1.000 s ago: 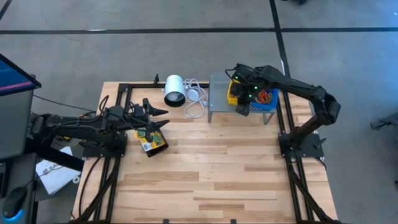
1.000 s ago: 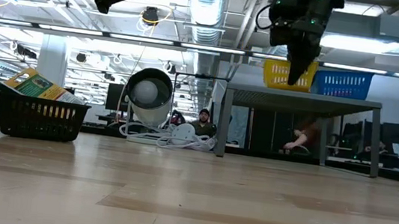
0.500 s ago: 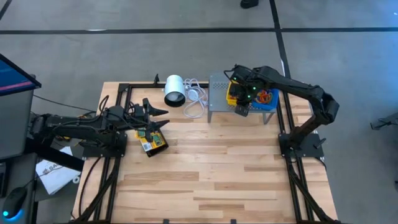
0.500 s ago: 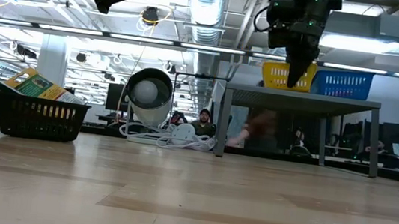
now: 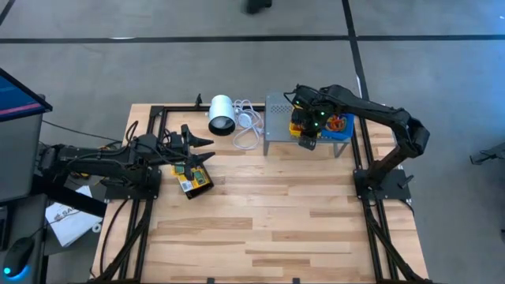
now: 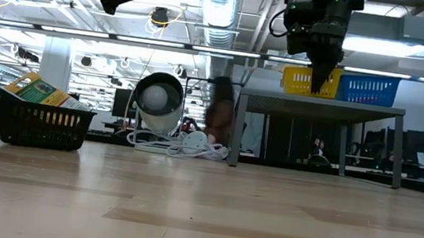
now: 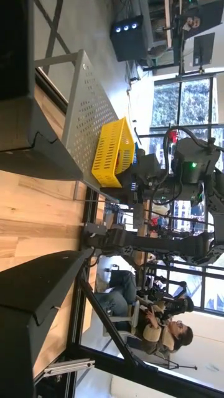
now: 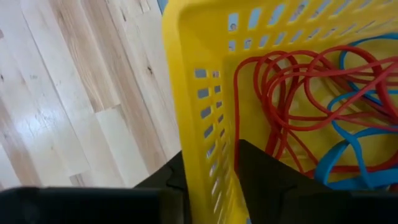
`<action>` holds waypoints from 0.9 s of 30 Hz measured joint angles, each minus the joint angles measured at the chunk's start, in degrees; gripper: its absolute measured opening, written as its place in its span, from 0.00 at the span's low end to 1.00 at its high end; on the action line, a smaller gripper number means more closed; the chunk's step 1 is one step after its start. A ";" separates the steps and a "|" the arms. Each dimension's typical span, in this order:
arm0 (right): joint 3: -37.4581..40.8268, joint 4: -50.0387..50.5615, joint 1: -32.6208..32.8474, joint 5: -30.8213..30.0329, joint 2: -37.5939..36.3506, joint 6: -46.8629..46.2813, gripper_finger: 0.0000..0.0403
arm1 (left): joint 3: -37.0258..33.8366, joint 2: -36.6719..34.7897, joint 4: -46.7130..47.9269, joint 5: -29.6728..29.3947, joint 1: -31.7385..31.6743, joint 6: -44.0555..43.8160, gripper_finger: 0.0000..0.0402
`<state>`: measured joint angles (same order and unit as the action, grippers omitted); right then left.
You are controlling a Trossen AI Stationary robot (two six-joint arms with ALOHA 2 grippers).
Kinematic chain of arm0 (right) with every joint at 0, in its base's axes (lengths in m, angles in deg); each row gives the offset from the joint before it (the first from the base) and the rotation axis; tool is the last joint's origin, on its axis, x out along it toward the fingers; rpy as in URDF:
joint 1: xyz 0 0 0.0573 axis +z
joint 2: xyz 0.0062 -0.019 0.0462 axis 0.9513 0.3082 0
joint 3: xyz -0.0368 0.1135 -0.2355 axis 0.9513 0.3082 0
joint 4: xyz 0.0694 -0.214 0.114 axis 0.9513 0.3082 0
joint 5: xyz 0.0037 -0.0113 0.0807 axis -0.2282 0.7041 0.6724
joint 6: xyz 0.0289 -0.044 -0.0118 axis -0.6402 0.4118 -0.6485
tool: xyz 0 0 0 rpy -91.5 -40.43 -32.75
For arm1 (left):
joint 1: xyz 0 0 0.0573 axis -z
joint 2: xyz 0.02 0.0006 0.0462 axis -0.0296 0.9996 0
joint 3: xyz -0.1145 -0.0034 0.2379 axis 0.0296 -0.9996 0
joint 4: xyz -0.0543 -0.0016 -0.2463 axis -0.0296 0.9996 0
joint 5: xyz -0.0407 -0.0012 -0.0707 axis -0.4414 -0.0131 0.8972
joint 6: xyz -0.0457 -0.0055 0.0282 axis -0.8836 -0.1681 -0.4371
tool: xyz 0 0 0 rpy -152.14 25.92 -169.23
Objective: Pick & Place Office Desk Supplies
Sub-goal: Put the yellow basket filled with rubber bands on the shelf
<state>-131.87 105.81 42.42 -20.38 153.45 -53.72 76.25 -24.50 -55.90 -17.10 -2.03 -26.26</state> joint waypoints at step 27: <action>-2.06 1.22 -0.02 0.48 -0.07 -1.71 0.46 | 0.00 0.00 0.09 0.02 0.00 -0.02 0.48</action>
<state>-133.94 107.03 42.40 -19.90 153.38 -55.43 76.25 -24.50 -55.81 -17.08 -2.03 -26.28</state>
